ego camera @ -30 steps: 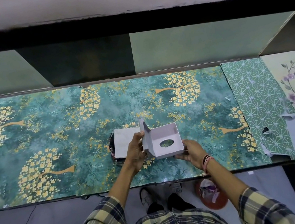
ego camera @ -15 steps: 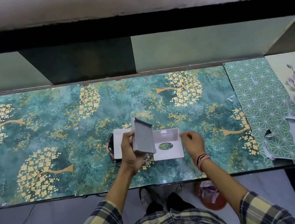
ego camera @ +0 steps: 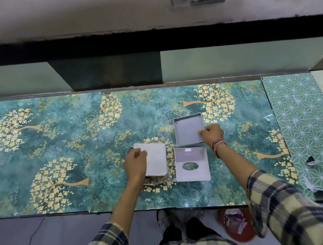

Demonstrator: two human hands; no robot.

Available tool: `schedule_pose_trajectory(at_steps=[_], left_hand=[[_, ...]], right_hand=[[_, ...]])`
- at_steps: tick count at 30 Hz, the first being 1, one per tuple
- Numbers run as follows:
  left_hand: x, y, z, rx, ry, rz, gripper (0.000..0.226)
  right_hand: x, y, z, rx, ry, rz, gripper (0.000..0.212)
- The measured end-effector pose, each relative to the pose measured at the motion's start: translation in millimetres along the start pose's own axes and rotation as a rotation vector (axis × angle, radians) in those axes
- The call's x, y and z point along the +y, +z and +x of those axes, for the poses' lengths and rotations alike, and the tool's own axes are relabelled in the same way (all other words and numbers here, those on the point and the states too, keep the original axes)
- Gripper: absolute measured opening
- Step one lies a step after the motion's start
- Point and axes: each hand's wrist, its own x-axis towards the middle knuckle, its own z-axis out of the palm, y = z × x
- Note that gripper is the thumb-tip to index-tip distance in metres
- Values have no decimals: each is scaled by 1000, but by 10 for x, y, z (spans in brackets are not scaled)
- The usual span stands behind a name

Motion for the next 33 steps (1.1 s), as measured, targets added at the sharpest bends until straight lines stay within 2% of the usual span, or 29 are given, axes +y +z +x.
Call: schedule_pose_trajectory(at_steps=[2, 6, 7, 10, 11, 12, 13, 14, 16, 19, 23, 27, 33], left_hand=[[-39, -61, 21, 13, -20, 83, 51], [-106, -84, 77, -11, -49, 137, 56], [-117, -88, 87, -14, -52, 144, 50], [-136, -98, 115, -26, -26, 140, 5], [-142, -94, 131, -21, -22, 139, 4], [-169, -90, 160, -27, -27, 136, 7], [-182, -90, 178, -32, -34, 141, 12], [-192, -89, 201, -41, -39, 145, 16], [-233, -71, 290, -65, -67, 151, 21], [-256, -39, 450, -119, -113, 207, 34], [-268, -6, 623, -169, -133, 251, 48], [-353, -23, 769, -167, -152, 179, 77], [-335, 8, 736, -240, -192, 37, 63]], right_hand=[[56, 60, 96, -12, 31, -61, 53], [191, 149, 169, -23, 94, -118, 50], [196, 155, 156, -23, 108, -133, 48], [197, 224, 95, 30, 77, -234, 31], [173, 255, 33, 45, 30, -263, 13], [164, 309, -6, 51, -57, -300, 12], [126, 378, -91, 27, -140, -338, 33], [65, 450, -207, -35, -226, -359, 43], [-13, 623, -403, -161, -437, -469, 47], [-82, 876, -655, -365, -676, -796, 49], [-69, 1042, -736, -485, -700, -1066, 44], [-136, 1047, -723, -514, -678, -1136, 43], [-98, 1014, -738, -547, -632, -1050, 47]])
